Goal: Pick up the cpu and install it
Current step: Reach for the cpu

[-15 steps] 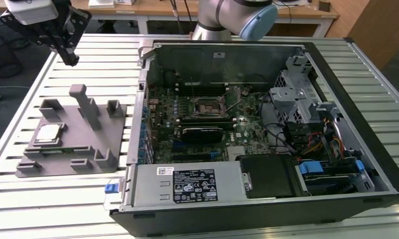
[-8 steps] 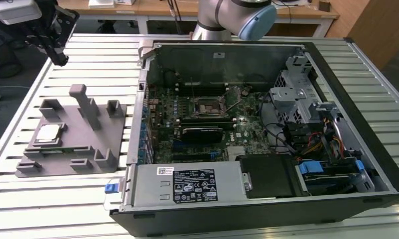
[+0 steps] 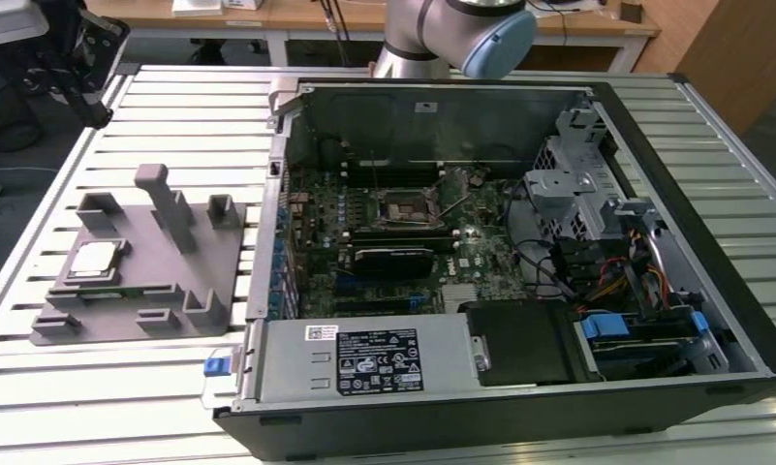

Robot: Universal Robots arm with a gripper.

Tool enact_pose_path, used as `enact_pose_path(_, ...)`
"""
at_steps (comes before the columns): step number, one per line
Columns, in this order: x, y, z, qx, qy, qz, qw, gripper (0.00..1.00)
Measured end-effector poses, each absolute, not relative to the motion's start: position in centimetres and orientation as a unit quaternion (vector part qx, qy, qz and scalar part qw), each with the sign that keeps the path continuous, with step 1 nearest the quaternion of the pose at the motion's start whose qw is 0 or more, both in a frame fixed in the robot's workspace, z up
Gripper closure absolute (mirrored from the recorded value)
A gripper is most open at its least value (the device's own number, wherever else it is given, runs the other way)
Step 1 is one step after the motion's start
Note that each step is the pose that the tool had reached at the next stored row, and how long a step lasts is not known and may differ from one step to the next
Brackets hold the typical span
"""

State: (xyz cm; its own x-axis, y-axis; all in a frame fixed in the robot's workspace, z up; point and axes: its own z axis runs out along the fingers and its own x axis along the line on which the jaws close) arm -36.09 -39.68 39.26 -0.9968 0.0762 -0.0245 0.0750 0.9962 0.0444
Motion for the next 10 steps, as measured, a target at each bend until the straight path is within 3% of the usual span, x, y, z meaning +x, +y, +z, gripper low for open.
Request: enact_pose_path(10, -38.4, -39.6, 39.3, 0.038, 0.999, 0.022, 0.013, 0.89)
